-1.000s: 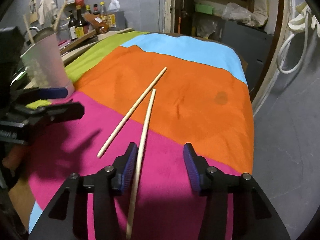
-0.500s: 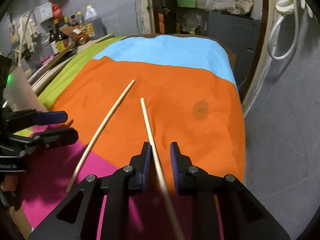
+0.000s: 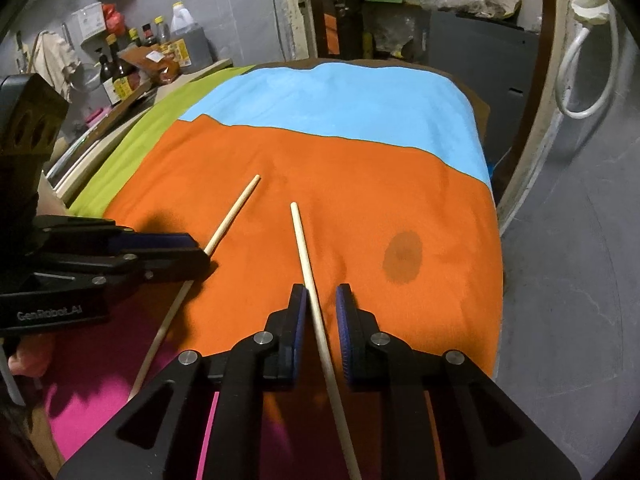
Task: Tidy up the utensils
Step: 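Reach the right tool down to a chopstick and close on it, then grasp the other wooden chopstick with the left tool while the right tool holds its chopstick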
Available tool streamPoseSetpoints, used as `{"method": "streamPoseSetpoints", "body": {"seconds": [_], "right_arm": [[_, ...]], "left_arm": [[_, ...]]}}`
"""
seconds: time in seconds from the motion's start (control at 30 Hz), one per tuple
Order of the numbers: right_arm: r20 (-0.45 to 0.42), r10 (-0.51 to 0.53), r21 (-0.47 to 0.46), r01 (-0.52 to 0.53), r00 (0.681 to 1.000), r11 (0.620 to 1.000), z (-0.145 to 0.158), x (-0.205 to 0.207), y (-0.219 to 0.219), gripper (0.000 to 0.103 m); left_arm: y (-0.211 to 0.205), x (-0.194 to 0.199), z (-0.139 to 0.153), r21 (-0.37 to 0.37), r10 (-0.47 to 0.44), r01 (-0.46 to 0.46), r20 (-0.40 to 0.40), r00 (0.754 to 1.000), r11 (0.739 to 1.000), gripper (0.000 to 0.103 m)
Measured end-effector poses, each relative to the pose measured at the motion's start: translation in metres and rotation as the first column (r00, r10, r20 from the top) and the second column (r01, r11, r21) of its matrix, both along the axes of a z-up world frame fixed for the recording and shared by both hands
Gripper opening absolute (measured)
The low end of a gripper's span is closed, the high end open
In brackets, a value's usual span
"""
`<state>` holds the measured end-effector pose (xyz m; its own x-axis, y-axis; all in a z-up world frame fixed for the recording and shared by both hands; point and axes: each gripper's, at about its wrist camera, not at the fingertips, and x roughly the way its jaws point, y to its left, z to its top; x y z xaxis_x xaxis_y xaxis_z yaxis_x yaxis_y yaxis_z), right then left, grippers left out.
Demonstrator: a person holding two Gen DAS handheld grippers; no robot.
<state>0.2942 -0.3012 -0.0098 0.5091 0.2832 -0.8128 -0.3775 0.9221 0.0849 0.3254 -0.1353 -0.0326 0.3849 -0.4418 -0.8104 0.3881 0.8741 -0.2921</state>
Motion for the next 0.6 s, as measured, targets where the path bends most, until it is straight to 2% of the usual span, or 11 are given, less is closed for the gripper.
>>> {"method": "streamPoseSetpoints", "body": {"seconds": [0.1,0.2,0.37,0.6], "right_arm": [[-0.011,0.010,-0.005,-0.010,1.000,1.000,0.001,0.001,0.002,0.011],[-0.036,0.001,0.018,0.000,0.999,1.000,0.002,0.000,0.000,0.007],[-0.046,-0.037,0.006,0.037,0.998,0.999,0.003,-0.009,0.003,0.007],[-0.105,-0.070,0.067,0.077,0.992,0.995,0.005,-0.022,0.006,0.007]], "left_arm": [[-0.002,0.001,0.000,0.008,-0.006,0.006,-0.017,1.000,1.000,0.005],[-0.002,-0.001,0.002,0.032,0.015,-0.014,-0.017,1.000,0.999,0.004],[0.004,-0.012,0.004,0.098,0.062,-0.064,0.027,0.998,0.993,0.002],[0.022,-0.022,0.005,0.072,0.093,-0.093,0.002,0.996,0.993,0.002]]}}
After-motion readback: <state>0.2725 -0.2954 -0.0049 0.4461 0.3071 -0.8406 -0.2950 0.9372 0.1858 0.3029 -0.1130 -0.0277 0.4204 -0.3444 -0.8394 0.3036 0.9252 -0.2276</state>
